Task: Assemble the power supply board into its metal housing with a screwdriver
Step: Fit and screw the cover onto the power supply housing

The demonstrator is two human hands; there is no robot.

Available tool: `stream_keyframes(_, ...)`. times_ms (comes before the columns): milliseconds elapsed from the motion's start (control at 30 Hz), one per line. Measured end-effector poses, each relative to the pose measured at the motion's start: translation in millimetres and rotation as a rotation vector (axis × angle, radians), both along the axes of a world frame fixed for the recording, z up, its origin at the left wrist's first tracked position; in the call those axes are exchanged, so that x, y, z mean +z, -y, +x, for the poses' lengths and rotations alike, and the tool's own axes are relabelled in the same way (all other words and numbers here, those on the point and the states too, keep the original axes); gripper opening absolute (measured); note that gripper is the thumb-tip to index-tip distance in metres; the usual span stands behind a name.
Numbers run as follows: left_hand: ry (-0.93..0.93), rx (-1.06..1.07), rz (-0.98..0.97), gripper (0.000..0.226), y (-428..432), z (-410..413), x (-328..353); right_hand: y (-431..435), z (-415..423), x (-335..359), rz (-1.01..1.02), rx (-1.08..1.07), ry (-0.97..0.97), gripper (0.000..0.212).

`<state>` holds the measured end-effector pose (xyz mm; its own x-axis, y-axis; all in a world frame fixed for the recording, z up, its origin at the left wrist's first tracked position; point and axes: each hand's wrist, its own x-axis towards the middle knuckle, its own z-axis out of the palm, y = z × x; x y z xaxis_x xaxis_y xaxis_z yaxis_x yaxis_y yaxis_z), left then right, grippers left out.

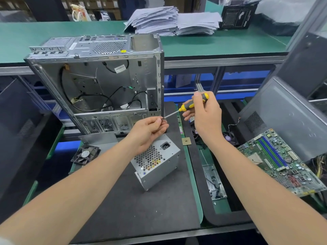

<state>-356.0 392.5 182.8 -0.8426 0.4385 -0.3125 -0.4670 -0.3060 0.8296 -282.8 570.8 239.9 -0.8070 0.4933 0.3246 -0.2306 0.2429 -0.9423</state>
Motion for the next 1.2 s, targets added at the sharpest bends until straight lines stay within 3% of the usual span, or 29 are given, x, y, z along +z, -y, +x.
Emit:
stream_keyframes(900, -0.572, -0.079, -0.478, 0.014, 7, -9, -8, -4, -9, 19, 0.299, 0.191, 0.092, 0.016)
stream_keyframes(1200, -0.537, -0.114, -0.408, 0.014, 7, -12, -8, -6, -8, 18, 0.255, 0.159, 0.077, 0.017)
